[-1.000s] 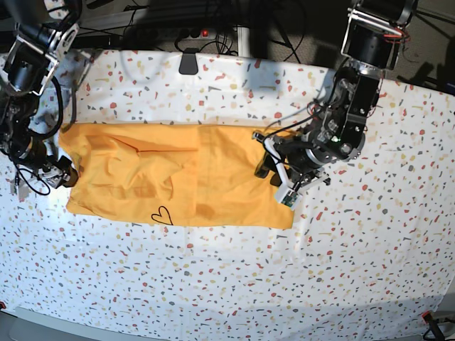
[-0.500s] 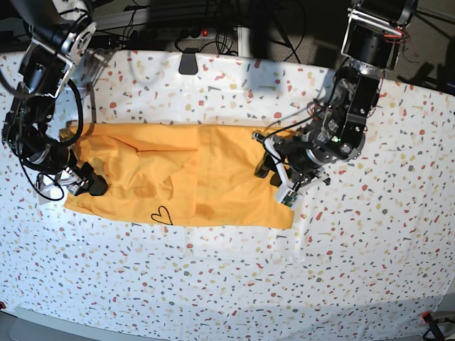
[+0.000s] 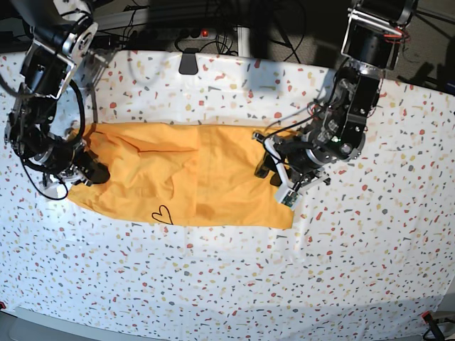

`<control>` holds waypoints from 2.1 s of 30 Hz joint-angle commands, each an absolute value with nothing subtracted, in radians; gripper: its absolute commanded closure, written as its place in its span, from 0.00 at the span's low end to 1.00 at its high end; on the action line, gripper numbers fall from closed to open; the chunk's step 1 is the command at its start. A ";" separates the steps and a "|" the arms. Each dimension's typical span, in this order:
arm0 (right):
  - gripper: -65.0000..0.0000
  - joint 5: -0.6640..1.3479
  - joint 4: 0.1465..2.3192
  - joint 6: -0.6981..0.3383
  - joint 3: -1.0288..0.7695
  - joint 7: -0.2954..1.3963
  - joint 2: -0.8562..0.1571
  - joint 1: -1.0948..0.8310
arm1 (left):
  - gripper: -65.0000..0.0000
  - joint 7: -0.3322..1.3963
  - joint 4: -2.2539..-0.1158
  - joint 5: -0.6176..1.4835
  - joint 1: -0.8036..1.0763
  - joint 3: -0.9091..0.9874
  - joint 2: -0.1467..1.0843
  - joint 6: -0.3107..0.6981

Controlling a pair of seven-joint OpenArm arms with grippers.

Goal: Fold the T-shirt properly
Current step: 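Fold the other strip end over onto the stack with the right gripper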

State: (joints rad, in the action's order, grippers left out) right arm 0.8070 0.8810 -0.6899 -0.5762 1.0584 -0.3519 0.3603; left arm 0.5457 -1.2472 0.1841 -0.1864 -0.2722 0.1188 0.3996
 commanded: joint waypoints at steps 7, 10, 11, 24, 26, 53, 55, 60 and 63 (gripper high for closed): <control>1.00 0.948 0.899 -0.698 -0.535 1.162 -0.258 0.521 | 0.66 0.568 -1.256 0.177 -0.202 -0.269 0.123 0.396; 1.00 0.954 0.899 -0.698 -0.465 1.196 -0.196 0.555 | 0.66 0.575 -1.256 0.177 -0.205 -0.269 0.122 0.396; 1.00 0.954 0.899 -0.698 -0.433 1.198 -0.175 0.561 | 0.66 0.575 -1.256 0.177 -0.205 -0.269 0.122 0.396; 1.00 1.022 0.939 -0.698 -0.182 1.187 0.040 0.565 | 0.66 0.575 -1.256 0.177 -0.208 -0.269 0.123 0.396; 1.00 1.022 0.939 -0.698 -0.182 1.187 0.062 0.565 | 0.66 0.575 -1.256 0.177 -0.208 -0.269 0.122 0.396; 1.00 0.917 0.939 -0.698 -0.184 1.167 0.103 0.562 | 0.66 0.807 -1.473 0.080 -0.304 -0.268 0.155 0.350; 1.00 0.917 0.939 -0.698 -0.184 1.167 0.103 0.562 | 0.66 0.793 -1.472 -0.005 -0.319 -0.268 0.174 0.326; 1.00 0.916 0.939 -0.698 -0.183 1.168 0.109 0.562 | 0.66 0.792 -1.472 -0.105 -0.353 -0.268 0.264 0.182; 1.00 0.916 0.939 -0.698 -0.183 1.169 0.108 0.562 | 0.66 0.793 -1.472 -0.101 -0.360 -0.268 0.317 0.126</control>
